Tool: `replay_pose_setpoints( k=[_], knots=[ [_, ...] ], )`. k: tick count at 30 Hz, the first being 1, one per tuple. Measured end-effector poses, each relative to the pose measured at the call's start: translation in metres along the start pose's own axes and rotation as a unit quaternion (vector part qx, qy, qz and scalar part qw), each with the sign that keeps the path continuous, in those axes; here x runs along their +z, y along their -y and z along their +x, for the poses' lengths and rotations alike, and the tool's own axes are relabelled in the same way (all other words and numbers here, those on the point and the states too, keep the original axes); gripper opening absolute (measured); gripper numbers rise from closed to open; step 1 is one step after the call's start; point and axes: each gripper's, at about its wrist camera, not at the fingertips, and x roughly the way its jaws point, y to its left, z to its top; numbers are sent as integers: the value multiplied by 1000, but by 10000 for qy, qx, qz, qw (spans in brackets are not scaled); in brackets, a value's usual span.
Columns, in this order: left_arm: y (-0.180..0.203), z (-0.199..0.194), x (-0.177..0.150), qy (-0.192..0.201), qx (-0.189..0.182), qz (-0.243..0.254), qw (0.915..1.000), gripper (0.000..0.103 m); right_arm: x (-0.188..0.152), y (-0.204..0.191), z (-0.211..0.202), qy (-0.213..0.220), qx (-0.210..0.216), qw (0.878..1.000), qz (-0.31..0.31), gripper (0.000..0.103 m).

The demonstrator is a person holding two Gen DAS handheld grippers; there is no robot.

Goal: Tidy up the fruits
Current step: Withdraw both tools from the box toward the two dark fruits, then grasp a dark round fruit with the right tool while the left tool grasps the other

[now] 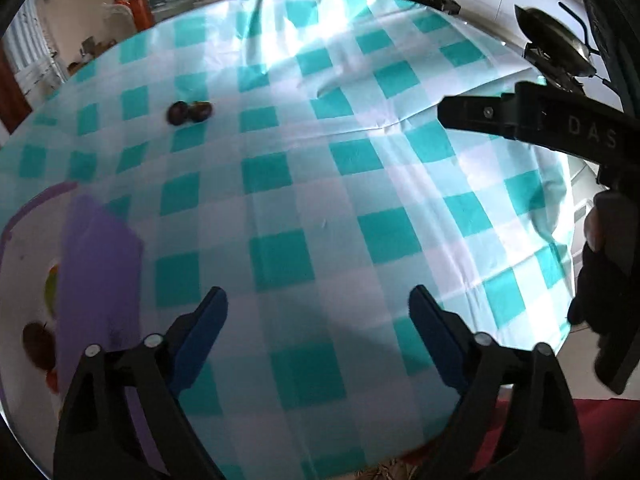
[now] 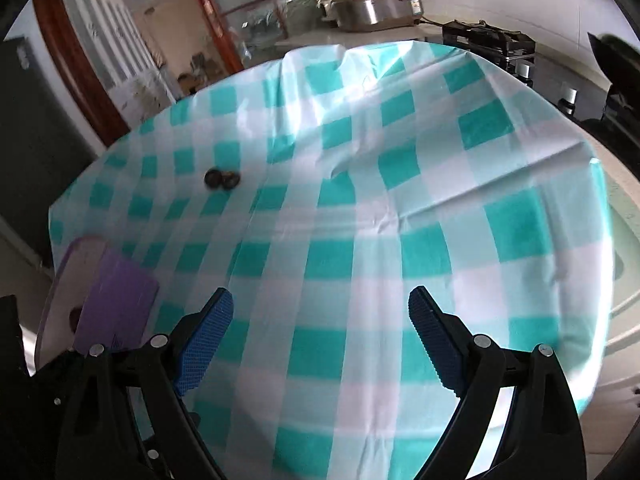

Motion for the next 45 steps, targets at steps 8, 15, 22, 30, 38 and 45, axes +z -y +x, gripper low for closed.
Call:
replay_pose_setpoints(
  k=[8,15,22,30,38,45],
  knots=[
    [-51,70,57,-29,260,-893,9957,73,55,-18,110,-826,249,9940,-673,74],
    [-82,112,66,-151,658,-1126,9913,66,103,-74,222,-1404,588,9769,-1502,52],
    [-87,123,53,-263,835,-1246,9883,67,127,-141,290,-1173,1088,9582,-2371,51],
    [-92,128,54,-194,926,-1303,9869,68,140,-173,328,-1015,1178,9514,-2659,43],
    [-103,137,65,-245,906,-1514,9840,77,131,-160,318,-839,1028,9474,-2914,42],
    [-129,152,114,-50,855,-1683,9820,77,130,-77,292,-753,808,9707,-2133,42]
  ],
)
